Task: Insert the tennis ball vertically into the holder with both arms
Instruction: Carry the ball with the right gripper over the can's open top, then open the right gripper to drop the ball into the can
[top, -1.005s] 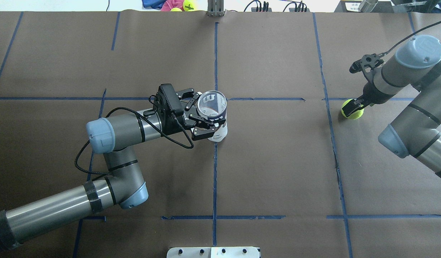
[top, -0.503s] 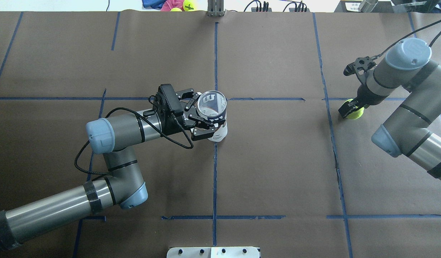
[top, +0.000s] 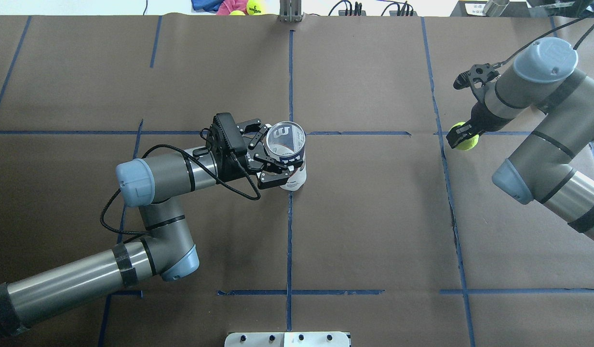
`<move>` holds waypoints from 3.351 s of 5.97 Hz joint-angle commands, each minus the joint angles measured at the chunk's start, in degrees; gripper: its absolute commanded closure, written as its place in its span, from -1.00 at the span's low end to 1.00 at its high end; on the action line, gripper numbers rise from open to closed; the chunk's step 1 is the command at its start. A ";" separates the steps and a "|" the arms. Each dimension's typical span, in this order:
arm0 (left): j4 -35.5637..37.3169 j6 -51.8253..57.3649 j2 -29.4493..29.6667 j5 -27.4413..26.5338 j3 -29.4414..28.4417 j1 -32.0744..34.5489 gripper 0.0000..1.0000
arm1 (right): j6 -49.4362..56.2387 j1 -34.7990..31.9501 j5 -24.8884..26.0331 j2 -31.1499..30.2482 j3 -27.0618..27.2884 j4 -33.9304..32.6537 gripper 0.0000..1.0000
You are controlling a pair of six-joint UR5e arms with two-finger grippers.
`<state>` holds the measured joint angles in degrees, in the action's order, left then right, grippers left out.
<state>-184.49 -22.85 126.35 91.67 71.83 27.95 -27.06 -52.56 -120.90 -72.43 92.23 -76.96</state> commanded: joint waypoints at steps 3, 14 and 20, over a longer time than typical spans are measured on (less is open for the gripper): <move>0.10 0.00 -0.41 0.09 -0.03 -0.35 -0.86 | -24.06 3.50 -2.15 15.61 20.33 -24.14 0.86; 0.53 -0.26 0.38 0.18 -0.03 -1.14 -0.66 | -43.08 15.81 7.25 37.10 6.21 -30.44 0.44; 0.53 -0.26 0.30 0.18 -0.03 -1.14 -0.66 | -42.99 16.00 7.70 37.01 6.47 -30.44 -0.98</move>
<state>-183.96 -23.11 126.65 91.85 71.83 26.80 -70.05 -36.57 -113.21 -35.40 98.58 -107.40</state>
